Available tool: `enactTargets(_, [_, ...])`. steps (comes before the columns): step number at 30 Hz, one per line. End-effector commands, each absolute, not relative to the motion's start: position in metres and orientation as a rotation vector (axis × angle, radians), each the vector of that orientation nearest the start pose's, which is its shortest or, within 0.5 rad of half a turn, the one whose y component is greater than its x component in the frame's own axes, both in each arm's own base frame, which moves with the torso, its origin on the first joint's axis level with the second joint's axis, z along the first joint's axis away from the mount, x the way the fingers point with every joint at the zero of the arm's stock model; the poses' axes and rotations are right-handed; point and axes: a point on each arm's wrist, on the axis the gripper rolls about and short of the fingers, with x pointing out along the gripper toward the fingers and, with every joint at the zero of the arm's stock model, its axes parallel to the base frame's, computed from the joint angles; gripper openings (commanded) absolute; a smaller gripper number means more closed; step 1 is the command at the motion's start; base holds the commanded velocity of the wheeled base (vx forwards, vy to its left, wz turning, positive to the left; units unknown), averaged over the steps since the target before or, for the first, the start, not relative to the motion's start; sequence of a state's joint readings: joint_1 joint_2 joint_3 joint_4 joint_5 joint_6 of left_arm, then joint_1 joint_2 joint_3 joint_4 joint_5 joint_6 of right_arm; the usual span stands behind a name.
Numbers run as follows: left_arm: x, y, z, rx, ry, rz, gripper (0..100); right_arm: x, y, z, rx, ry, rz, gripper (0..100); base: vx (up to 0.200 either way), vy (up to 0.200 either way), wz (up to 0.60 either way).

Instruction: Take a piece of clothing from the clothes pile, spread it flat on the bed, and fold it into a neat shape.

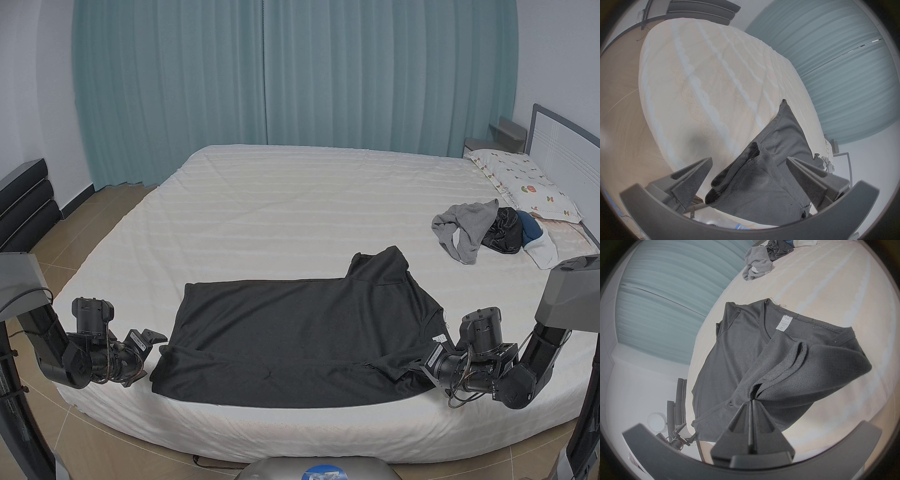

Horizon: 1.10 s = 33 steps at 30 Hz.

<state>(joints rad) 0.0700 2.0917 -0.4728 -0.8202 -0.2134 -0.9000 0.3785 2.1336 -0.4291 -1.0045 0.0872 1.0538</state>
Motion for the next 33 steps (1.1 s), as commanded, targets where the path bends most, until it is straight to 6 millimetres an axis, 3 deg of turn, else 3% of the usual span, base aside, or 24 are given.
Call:
enactTargets(1, [0.287, 0.016, 0.008, -0.963, 0.806, 0.233, 100, 0.266, 0.108, 0.006, 0.888, 0.861, 0.033, 0, 0.000, 0.000, 0.00])
enactTargets(9, [0.287, 0.015, 0.008, -0.961, 0.806, 0.231, 100, 0.255, 0.102, 0.008, 0.879, 0.877, 0.022, 0, 0.000, 0.000, 0.00])
enactTargets(10, [0.287, 0.016, 0.008, -0.961, 0.806, 0.232, 100, 0.255, 0.102, 0.007, 0.878, 0.880, 0.019, 100, 0.000, 0.000, 0.00])
enactTargets(15, [0.287, 0.016, 0.008, -0.961, 0.806, 0.232, 100, 0.250, 0.099, 0.014, 0.881, 0.867, 0.024, 100, 0.000, 0.000, 0.00])
enactTargets(21, [0.287, 0.016, 0.008, -0.961, 0.804, 0.233, 100, 0.247, 0.073, 0.047, 0.928, 0.739, 0.027, 100, 0.000, 0.000, 0.00])
enactTargets(25, [0.287, 0.015, 0.008, -0.961, 0.805, 0.230, 100, 0.253, 0.059, 0.053, 0.949, 0.698, 0.016, 100, 0.000, 0.000, 0.00])
enactTargets(33, [0.287, 0.015, 0.008, -0.960, 0.804, 0.232, 100, 0.260, 0.057, 0.050, 0.980, 0.717, 0.048, 100, 0.000, 0.000, 0.00])
